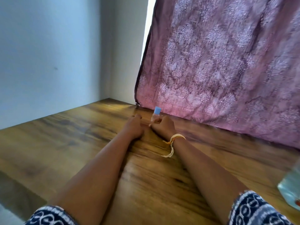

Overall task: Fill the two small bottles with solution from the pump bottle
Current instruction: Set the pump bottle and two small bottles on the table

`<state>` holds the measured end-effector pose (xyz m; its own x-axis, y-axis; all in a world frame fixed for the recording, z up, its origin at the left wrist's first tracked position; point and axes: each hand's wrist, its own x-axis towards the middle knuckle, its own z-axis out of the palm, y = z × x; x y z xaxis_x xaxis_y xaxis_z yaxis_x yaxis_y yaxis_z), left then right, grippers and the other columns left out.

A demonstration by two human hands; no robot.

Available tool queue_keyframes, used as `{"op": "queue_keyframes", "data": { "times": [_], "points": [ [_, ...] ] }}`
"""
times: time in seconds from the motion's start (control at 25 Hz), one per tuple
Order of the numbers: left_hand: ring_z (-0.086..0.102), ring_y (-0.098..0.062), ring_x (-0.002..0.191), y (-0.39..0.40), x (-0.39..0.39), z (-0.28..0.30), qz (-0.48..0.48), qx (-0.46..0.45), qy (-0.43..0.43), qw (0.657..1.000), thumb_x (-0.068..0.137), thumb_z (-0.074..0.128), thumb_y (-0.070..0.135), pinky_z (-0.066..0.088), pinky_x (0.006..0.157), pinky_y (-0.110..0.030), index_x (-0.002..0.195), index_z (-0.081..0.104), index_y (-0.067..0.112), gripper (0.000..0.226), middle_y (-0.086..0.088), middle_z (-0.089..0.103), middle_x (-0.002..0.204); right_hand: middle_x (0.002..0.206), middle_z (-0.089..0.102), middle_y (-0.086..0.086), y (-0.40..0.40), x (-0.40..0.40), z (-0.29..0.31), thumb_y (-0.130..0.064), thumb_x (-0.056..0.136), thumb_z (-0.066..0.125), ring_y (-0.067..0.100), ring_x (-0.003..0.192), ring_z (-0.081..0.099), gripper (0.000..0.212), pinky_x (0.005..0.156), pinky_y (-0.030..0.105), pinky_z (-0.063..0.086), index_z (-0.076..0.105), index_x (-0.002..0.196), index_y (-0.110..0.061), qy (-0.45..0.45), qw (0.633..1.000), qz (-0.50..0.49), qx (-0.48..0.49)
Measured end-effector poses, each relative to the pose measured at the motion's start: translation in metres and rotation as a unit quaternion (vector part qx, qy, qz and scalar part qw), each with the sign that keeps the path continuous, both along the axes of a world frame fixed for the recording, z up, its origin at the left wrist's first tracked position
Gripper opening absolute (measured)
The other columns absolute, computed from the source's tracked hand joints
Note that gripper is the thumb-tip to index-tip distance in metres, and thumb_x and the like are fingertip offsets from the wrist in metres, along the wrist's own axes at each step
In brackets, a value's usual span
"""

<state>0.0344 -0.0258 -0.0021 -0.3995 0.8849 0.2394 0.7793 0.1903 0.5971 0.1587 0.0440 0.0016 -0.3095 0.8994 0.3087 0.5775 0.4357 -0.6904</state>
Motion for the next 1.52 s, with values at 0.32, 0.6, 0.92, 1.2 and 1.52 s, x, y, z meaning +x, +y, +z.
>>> {"op": "queue_keyframes", "data": {
  "times": [0.32, 0.6, 0.92, 1.2, 1.52],
  "points": [
    [0.061, -0.03, 0.109, -0.062, 0.076, 0.002, -0.079, 0.003, 0.06, 0.995, 0.087, 0.049, 0.012, 0.048, 0.096, -0.036, 0.104, 0.07, 0.014, 0.028, -0.013, 0.068, 0.117, 0.106, 0.073, 0.01, -0.088, 0.143, 0.009, -0.005, 0.076, 0.075, 0.017, 0.092, 0.068, 0.035, 0.086, 0.033, 0.053, 0.061, 0.107, -0.013, 0.095, 0.987, 0.097, -0.088],
    [0.059, -0.012, 0.078, -0.097, 0.204, 0.008, -0.208, 0.015, 0.0, 0.978, 0.084, 0.057, 0.008, 0.041, 0.073, -0.022, 0.088, 0.076, 0.019, 0.022, -0.004, 0.072, 0.092, 0.107, 0.069, 0.001, -0.162, 0.271, 0.012, 0.003, 0.083, 0.067, 0.012, 0.097, 0.064, 0.045, 0.092, 0.025, 0.049, 0.058, 0.122, -0.017, 0.11, 0.984, 0.109, -0.092],
    [0.058, -0.023, 0.113, -0.093, 0.326, -0.001, -0.23, 0.003, -0.121, 0.966, 0.075, 0.057, 0.022, 0.046, 0.099, -0.036, 0.136, 0.049, 0.021, 0.061, -0.006, 0.061, 0.124, 0.102, 0.07, 0.017, -0.203, 0.385, 0.01, 0.013, 0.073, 0.072, 0.023, 0.092, 0.066, 0.037, 0.082, 0.035, 0.055, 0.063, 0.103, -0.006, 0.159, 0.98, 0.051, -0.105],
    [0.061, -0.012, 0.104, -0.08, 0.373, 0.005, -0.289, 0.073, -0.253, 0.921, 0.05, 0.089, 0.04, 0.051, 0.091, -0.033, 0.124, 0.046, 0.024, 0.087, 0.0, 0.062, 0.126, 0.086, 0.07, 0.018, -0.197, 0.463, 0.006, 0.014, 0.071, 0.07, 0.027, 0.076, 0.064, 0.029, 0.069, 0.039, 0.054, 0.067, 0.093, -0.005, 0.219, 0.972, -0.052, -0.066],
    [0.063, -0.016, 0.104, -0.065, 0.377, -0.012, -0.255, 0.109, -0.226, 0.934, 0.053, 0.091, 0.04, 0.047, 0.077, -0.023, 0.129, 0.05, 0.021, 0.088, 0.001, 0.066, 0.123, 0.08, 0.068, -0.008, -0.159, 0.52, -0.002, -0.013, 0.071, 0.079, 0.005, 0.071, 0.062, 0.024, 0.062, 0.02, 0.047, 0.066, 0.089, -0.021, 0.073, 0.973, -0.215, 0.032]
  ]
}}
